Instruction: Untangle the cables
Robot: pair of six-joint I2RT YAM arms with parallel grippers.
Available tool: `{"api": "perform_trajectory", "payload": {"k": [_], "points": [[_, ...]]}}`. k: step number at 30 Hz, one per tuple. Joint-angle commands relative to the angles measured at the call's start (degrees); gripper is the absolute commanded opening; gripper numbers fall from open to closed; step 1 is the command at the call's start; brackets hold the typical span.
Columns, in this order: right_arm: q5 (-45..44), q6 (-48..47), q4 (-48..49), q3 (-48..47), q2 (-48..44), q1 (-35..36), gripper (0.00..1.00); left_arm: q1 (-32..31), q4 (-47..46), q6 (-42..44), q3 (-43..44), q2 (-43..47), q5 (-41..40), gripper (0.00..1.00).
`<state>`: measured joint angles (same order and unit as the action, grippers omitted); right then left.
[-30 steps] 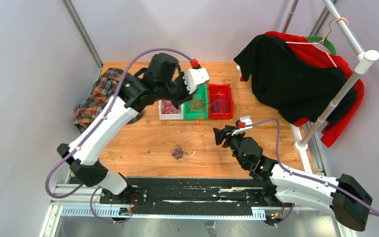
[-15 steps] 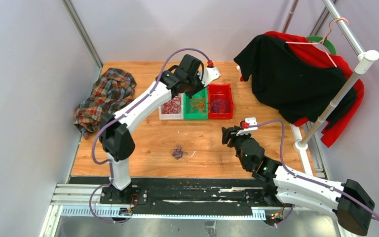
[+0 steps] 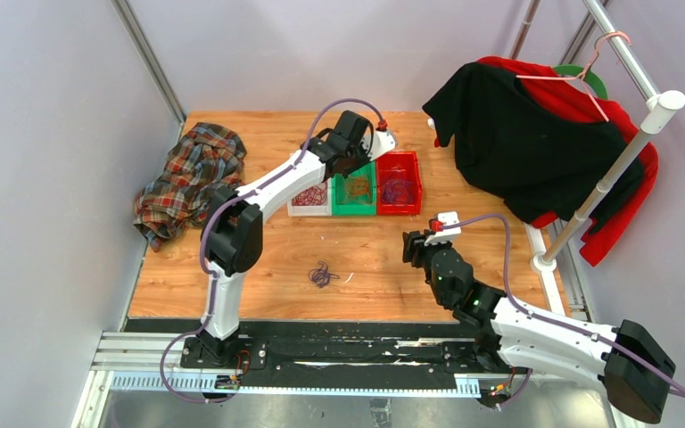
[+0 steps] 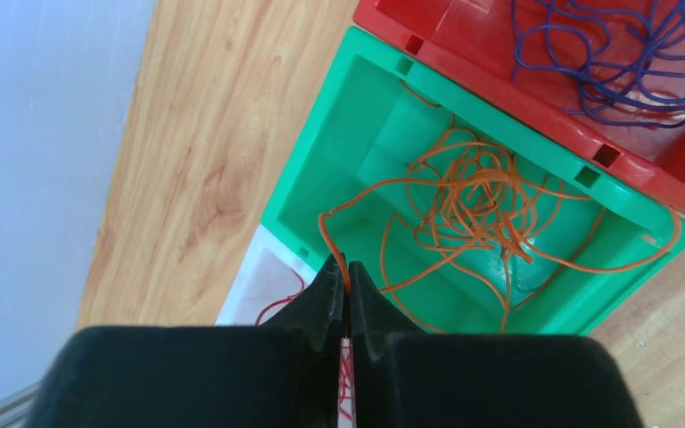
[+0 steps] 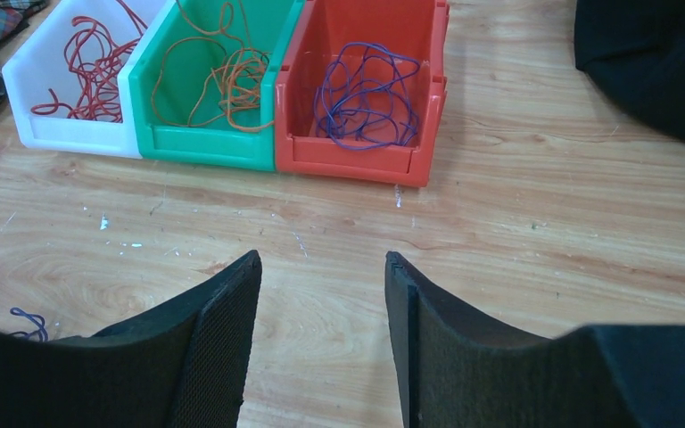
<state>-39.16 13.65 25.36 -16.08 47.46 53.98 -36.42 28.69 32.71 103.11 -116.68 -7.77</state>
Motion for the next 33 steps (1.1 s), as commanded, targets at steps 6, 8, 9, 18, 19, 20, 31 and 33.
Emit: {"api": "perform_trajectory", "payload": {"k": [6,8,9,18,19,20,31,33], "points": [[-0.4,-1.7,-1.1,-2.6,0.1,-1.1,0.53,0.4,-3.4,0.0,-1.5,-3.1,0.3,0.59],[-0.3,-1.8,-1.8,-2.8,-0.3,-1.2,0.52,0.6,-1.9,-0.5,-0.6,-2.4,1.3,0.68],[-0.1,-1.8,-2.0,-2.9,-0.5,-1.1,0.52,0.8,-1.1,-0.9,0.0,-1.8,1.9,0.72],[0.9,-2.2,-3.6,-4.0,-1.8,-1.3,0.52,2.4,14.8,-1.7,4.6,7.4,14.0,0.98],[0.9,-2.1,-3.6,-4.0,-1.8,-1.4,0.52,2.4,16.4,-1.4,3.6,9.1,16.1,0.98],[1.0,-2.1,-3.6,-4.1,-1.8,-1.5,0.52,2.4,17.8,-1.0,1.9,11.0,17.8,0.98],[3.6,-1.4,-3.0,-4.6,0.1,-1.9,0.52,2.3,19.4,2.7,-25.7,28.0,29.2,0.99],[4.3,-1.2,-2.7,-4.6,0.5,-1.9,0.52,2.3,18.8,2.5,-30.0,28.8,31.4,0.97]]}}
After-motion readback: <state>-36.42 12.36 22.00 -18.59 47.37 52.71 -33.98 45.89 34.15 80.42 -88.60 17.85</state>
